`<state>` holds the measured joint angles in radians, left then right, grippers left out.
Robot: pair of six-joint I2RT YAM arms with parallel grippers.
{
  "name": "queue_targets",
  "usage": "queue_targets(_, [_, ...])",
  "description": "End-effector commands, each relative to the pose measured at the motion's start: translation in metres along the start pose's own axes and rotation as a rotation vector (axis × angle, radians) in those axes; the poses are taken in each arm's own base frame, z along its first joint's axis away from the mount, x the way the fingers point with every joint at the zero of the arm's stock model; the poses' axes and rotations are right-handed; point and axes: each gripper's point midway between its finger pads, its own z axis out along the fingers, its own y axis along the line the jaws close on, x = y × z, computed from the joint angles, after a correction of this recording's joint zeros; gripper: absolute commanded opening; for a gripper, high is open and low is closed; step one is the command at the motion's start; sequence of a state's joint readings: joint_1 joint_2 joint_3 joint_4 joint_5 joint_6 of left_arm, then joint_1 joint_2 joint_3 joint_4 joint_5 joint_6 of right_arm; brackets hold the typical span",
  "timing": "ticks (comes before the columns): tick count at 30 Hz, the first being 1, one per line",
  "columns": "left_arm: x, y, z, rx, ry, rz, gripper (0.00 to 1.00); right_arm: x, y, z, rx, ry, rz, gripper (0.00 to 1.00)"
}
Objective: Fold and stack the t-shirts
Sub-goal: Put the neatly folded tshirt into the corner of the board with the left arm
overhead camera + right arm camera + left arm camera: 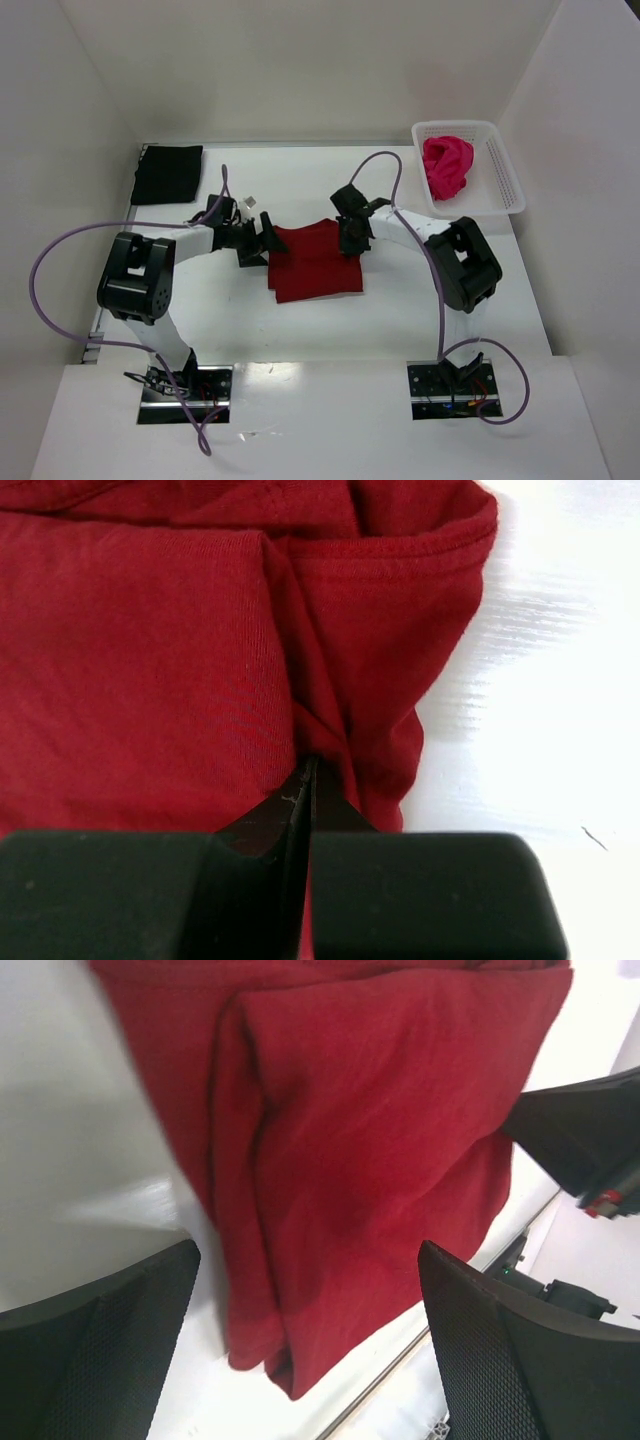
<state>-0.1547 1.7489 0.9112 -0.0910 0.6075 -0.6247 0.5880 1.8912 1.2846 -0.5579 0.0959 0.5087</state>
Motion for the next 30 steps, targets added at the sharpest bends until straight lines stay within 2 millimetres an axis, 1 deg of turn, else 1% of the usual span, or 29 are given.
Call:
queue_targets(1, [0.011, 0.028, 0.012, -0.08, 0.0, -0.031, 0.99, 0.001, 0.001, 0.014, 0.018, -0.024, 0.009, 0.01])
queue_targets(2, [0.011, 0.024, 0.014, -0.074, -0.001, -0.033, 0.99, 0.003, 0.0, 0.017, 0.023, -0.016, 0.008, 0.01])
queue_targets(3, [0.011, 0.027, 0.015, -0.081, -0.013, -0.038, 0.99, 0.005, 0.004, 0.017, 0.02, -0.015, 0.009, 0.01])
queue_targets(4, [0.016, 0.026, 0.017, -0.079, -0.006, -0.04, 0.99, 0.007, 0.002, 0.021, 0.026, -0.005, 0.008, 0.01])
queue_targets(6, [0.01, 0.024, 0.016, -0.078, -0.03, -0.037, 0.99, 0.005, 0.004, 0.021, 0.021, -0.012, 0.009, 0.01])
queue_targets(7, [0.016, 0.024, 0.018, -0.08, -0.017, -0.036, 0.99, 0.004, 0.005, 0.023, 0.021, -0.012, 0.009, 0.01])
queue_targets(8, [0.017, 0.028, 0.02, -0.094, -0.014, -0.053, 0.99, 0.006, 0.008, 0.023, 0.018, -0.011, 0.01, 0.01])
queue_targets(9, [0.014, 0.027, 0.021, -0.087, -0.024, -0.045, 0.99, 0.01, 0.013, 0.026, 0.007, -0.004, 0.001, 0.01])
queue_targets(11, [0.02, 0.03, 0.026, -0.096, -0.003, -0.06, 0.99, 0.01, 0.015, 0.029, 0.001, 0.004, 0.01, 0.01])
queue_targets(12, [0.02, 0.03, 0.026, -0.096, -0.003, -0.06, 0.99, 0.015, 0.017, 0.032, 0.004, 0.014, 0.0, 0.01])
queue_targets(17, [0.023, 0.022, 0.036, -0.108, 0.01, -0.034, 0.99, 0.018, 0.023, 0.031, -0.007, 0.02, 0.01, 0.01])
queue_targets(19, [0.024, 0.024, 0.037, -0.113, 0.016, -0.051, 0.99, 0.018, 0.023, 0.031, -0.007, 0.02, 0.01, 0.01])
queue_targets(20, [0.026, 0.018, 0.039, -0.094, 0.02, -0.046, 0.99, 0.018, 0.023, 0.031, -0.007, 0.02, 0.021, 0.01])
queue_targets(22, [0.026, 0.013, 0.043, -0.059, 0.028, -0.068, 0.99, 0.018, 0.023, 0.031, -0.007, 0.02, 0.032, 0.01])
queue_targets(23, [0.031, 0.009, 0.043, -0.031, 0.046, -0.08, 0.99, 0.014, 0.026, 0.028, -0.017, 0.005, 0.034, 0.01])
queue_targets(24, [0.027, 0.004, 0.046, 0.003, 0.04, -0.079, 0.99, 0.014, 0.026, 0.028, -0.018, 0.005, 0.046, 0.01])
queue_targets(25, [0.031, 0.002, 0.046, 0.016, 0.048, -0.106, 0.99, 0.019, 0.025, 0.029, -0.02, 0.02, 0.045, 0.01])
queue_targets(26, [0.036, 0.005, 0.048, 0.02, 0.058, -0.125, 0.98, 0.023, 0.023, 0.031, -0.013, 0.03, 0.06, 0.01])
queue_targets(27, [0.033, 0.003, 0.049, 0.028, 0.048, -0.128, 0.98, 0.022, 0.027, 0.031, -0.031, 0.029, 0.075, 0.01])
queue_targets(28, [0.034, 0.004, 0.049, 0.03, 0.046, -0.135, 0.98, 0.027, 0.025, 0.032, -0.024, 0.039, 0.083, 0.01])
queue_targets(30, [0.033, 0.005, 0.05, 0.02, 0.038, -0.145, 0.96, 0.026, 0.026, 0.031, -0.03, 0.03, 0.095, 0.01])
